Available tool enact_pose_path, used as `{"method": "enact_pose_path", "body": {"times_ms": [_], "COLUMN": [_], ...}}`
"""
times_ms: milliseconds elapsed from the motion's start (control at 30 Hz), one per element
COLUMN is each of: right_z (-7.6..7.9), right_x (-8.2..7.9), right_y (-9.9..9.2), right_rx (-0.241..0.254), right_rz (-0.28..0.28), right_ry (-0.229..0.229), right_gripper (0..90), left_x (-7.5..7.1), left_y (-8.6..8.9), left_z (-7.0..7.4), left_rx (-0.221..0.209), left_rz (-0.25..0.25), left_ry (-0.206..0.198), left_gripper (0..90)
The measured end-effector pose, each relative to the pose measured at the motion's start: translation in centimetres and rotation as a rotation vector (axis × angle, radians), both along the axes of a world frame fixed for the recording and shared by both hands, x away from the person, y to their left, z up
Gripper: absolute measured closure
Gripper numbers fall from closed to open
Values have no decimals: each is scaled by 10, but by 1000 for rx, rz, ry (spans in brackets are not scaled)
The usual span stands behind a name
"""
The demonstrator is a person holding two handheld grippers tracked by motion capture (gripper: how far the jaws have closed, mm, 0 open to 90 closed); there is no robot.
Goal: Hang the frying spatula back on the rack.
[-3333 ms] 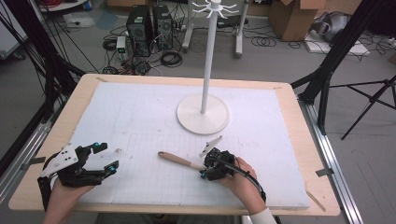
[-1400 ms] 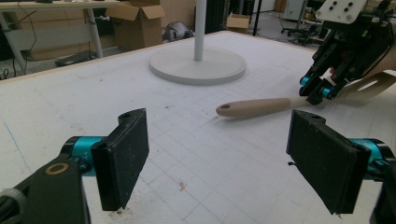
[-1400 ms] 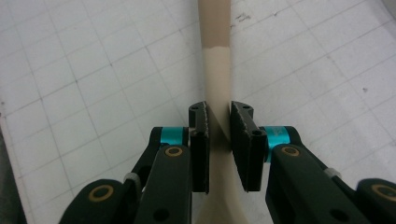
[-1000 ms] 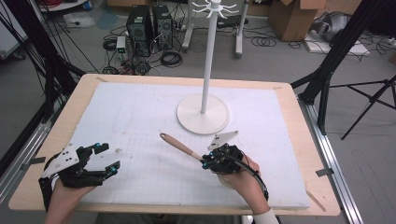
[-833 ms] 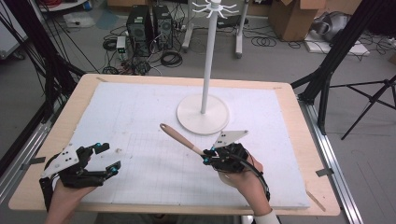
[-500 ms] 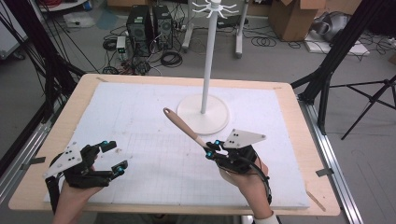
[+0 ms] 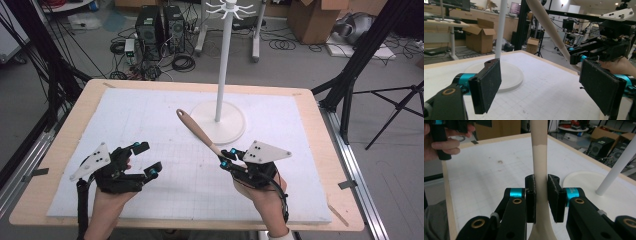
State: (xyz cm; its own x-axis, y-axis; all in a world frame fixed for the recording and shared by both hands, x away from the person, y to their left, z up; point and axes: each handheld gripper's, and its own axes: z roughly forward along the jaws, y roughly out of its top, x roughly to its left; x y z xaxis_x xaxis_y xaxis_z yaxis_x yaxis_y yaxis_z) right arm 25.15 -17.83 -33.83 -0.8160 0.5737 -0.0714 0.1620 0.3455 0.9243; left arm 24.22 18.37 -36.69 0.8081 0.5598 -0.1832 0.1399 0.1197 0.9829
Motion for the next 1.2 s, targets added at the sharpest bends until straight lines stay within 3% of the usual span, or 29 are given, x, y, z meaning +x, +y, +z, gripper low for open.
{"method": "enact_pose_path", "body": {"times_ms": [133, 933, 1100, 1200], "right_z": [0, -4, -5, -5], "right_x": [-4, -15, -17, -18], "right_y": [2, 21, 23, 23], "right_rx": [19, 43, 38, 40], "right_rz": [2, -11, -17, -20], "right_ry": [-24, -111, -131, -136], "right_gripper": [779, 778, 778, 778], "left_x": [3, 22, 25, 28], "left_y": [-14, -70, -80, -83], "left_z": [3, 10, 14, 16], "left_rx": [-4, -147, -162, -186], "left_rz": [-19, -22, -55, -76], "left_ry": [-5, 41, 42, 68], "left_gripper": [192, 293, 335, 372]}}
